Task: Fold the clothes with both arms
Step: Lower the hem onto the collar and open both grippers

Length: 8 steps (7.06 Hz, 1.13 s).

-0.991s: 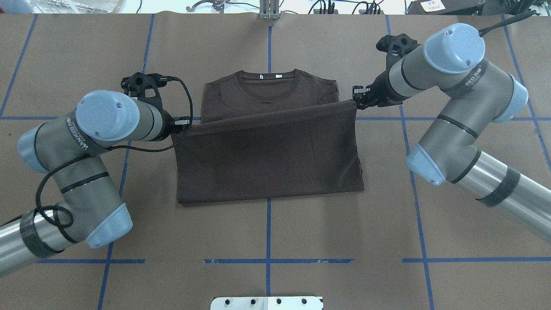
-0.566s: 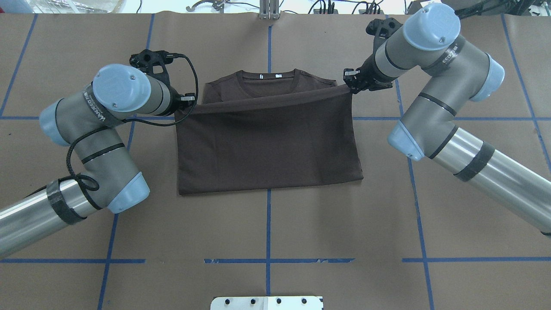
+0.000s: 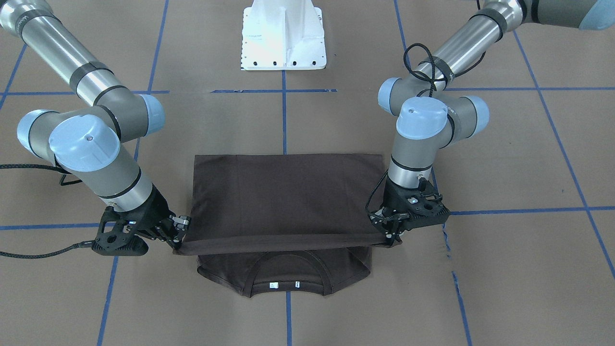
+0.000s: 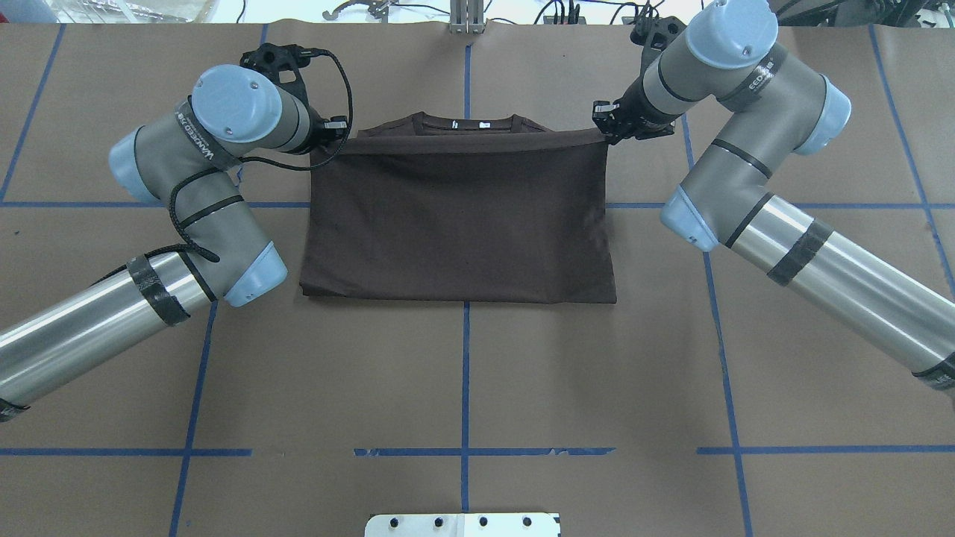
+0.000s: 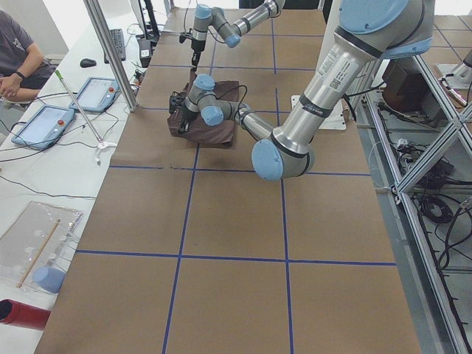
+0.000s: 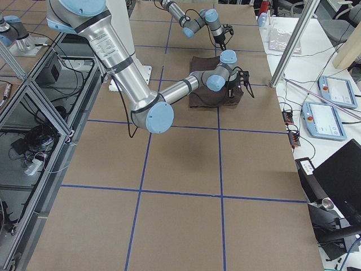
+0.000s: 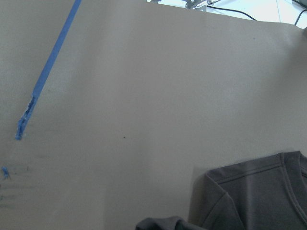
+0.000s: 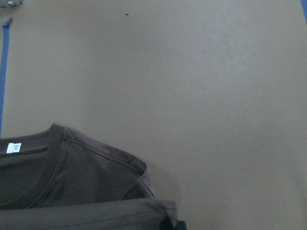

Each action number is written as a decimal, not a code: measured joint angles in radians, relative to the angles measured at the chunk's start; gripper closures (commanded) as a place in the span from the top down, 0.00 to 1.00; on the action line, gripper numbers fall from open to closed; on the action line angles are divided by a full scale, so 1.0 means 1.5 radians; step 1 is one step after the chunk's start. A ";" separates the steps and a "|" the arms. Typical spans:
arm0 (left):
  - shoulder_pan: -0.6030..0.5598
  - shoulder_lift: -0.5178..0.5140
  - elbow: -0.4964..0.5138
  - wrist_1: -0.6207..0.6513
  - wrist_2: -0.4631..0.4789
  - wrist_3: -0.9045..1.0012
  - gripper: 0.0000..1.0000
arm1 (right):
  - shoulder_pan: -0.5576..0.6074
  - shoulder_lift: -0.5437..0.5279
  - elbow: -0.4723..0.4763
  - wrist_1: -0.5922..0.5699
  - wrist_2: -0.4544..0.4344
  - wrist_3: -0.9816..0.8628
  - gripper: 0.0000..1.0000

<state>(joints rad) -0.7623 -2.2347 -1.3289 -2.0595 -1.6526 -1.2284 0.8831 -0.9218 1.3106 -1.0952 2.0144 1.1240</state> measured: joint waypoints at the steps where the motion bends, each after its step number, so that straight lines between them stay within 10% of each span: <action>1: -0.001 -0.002 0.006 -0.001 0.000 0.003 0.00 | 0.008 0.012 -0.016 0.001 0.001 0.000 0.00; 4: -0.001 -0.015 0.013 -0.001 0.000 0.005 0.00 | 0.020 0.056 -0.067 0.002 0.002 0.001 0.00; 5: -0.001 -0.017 0.014 -0.001 0.000 0.005 0.33 | 0.020 0.062 -0.073 0.004 0.001 0.000 0.00; 6: -0.001 -0.018 0.014 -0.001 0.000 0.005 0.81 | 0.020 0.061 -0.076 0.014 0.000 0.000 0.27; 7: 0.001 -0.020 0.015 -0.001 0.001 0.004 1.00 | 0.019 0.058 -0.077 0.032 0.000 0.001 0.86; 8: 0.003 -0.020 0.014 -0.002 0.001 0.004 1.00 | 0.019 0.053 -0.077 0.046 0.001 0.001 1.00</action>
<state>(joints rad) -0.7583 -2.2651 -1.3080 -2.0620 -1.6511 -1.2217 0.9111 -0.8428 1.1952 -1.0256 2.0156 1.1250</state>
